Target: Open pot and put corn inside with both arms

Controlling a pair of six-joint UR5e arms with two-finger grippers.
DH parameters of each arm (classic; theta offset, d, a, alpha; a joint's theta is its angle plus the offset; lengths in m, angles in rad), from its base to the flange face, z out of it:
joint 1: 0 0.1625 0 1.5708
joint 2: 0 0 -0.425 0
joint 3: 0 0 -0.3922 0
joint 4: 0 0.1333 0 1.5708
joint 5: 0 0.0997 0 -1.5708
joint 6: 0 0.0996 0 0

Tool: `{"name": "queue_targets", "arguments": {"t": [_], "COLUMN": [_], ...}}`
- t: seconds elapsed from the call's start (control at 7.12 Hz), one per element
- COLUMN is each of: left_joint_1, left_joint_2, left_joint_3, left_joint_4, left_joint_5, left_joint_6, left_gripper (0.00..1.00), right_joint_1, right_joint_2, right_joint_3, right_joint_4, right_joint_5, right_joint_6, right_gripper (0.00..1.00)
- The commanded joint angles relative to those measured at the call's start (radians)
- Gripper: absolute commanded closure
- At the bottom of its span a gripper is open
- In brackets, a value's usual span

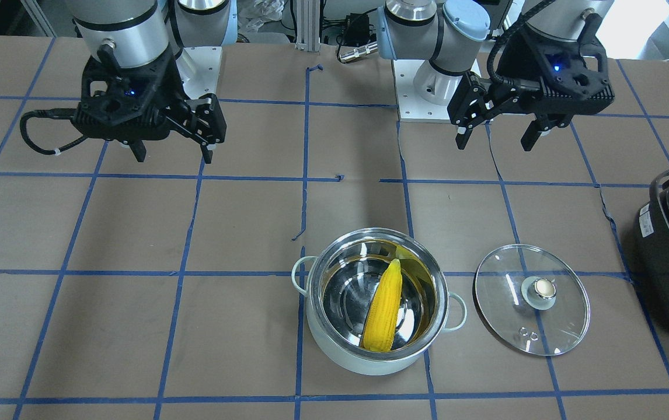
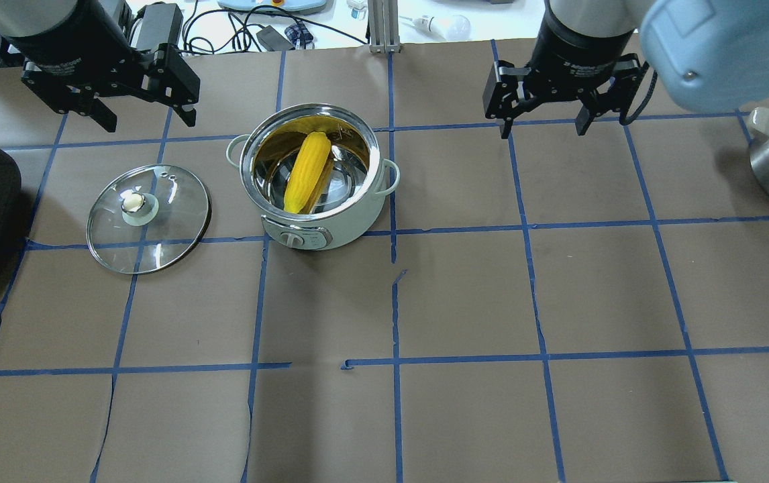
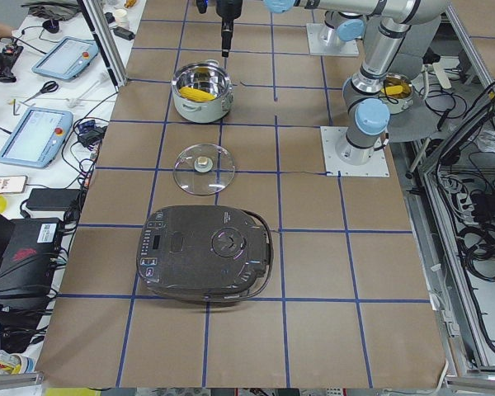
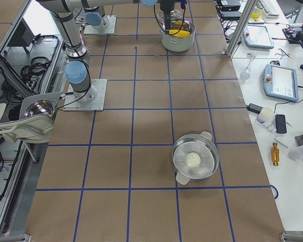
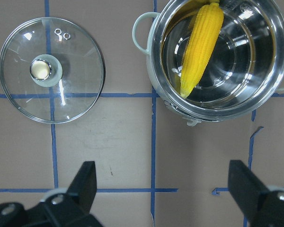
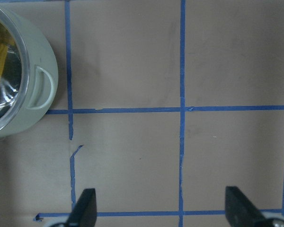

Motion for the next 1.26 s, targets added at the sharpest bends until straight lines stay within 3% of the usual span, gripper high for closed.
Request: {"name": "queue_targets", "arguments": {"t": [0.0, 1.12], "left_joint_1": [0.000, 0.002], "left_joint_2": [-0.001, -0.001], "left_joint_3": [0.000, 0.000], "left_joint_4": [0.001, 0.006], "left_joint_5": [0.000, 0.008], "left_joint_6": [0.000, -0.005], "left_gripper": [0.00, 0.00], "right_joint_1": [-0.016, -0.011], "right_joint_2": [-0.037, -0.037], "right_joint_3": [0.043, 0.035], "right_joint_4": [-0.014, -0.012], "right_joint_5": [0.000, -0.010], "right_joint_6": [-0.019, -0.031], "right_gripper": [0.00, 0.00]}}
